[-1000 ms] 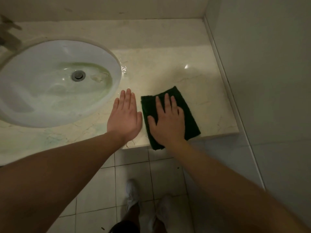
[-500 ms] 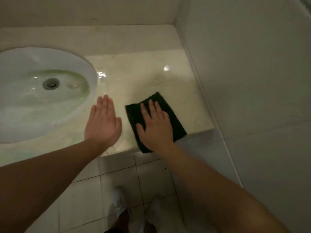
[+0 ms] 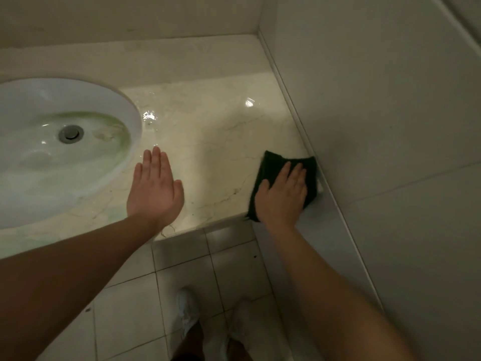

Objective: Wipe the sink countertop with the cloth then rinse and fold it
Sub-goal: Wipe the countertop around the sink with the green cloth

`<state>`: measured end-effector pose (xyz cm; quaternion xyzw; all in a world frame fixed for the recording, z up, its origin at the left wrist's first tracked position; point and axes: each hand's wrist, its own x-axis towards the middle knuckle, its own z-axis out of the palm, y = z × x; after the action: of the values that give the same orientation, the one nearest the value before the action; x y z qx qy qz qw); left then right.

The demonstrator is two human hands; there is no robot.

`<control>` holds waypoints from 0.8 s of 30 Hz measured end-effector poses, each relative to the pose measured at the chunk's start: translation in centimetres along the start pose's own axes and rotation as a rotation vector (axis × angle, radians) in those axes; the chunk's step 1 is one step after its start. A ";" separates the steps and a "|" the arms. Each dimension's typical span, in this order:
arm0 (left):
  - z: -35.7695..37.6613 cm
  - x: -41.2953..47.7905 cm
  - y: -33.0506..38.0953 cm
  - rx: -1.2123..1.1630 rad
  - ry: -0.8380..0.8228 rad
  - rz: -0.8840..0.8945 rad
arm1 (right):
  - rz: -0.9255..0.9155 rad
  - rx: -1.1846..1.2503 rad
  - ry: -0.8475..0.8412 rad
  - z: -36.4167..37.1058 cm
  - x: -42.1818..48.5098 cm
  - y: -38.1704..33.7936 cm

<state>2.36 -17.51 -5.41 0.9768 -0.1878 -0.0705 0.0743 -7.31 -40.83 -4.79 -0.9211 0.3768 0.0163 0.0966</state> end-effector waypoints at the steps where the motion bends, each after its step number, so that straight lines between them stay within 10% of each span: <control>1: 0.0 0.0 0.0 -0.002 0.005 -0.002 | -0.051 0.006 -0.017 0.1 -1.0 -1.6; 7: 0.2 -0.1 0.0 -0.001 0.019 0.004 | -0.560 -0.034 -0.151 1.0 -4.2 -5.8; 17: -0.7 -0.2 0.4 -0.019 -0.019 -0.030 | -0.093 -0.056 -0.014 -0.7 3.0 0.4; 24: -1.7 0.2 -0.8 -0.396 -0.020 -0.053 | -0.433 -0.015 -0.143 1.2 -0.7 -12.2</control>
<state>3.14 -16.64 -3.87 0.9470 -0.1451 -0.1176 0.2613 0.75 -31.64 -3.92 -0.9776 0.1625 0.0634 0.1177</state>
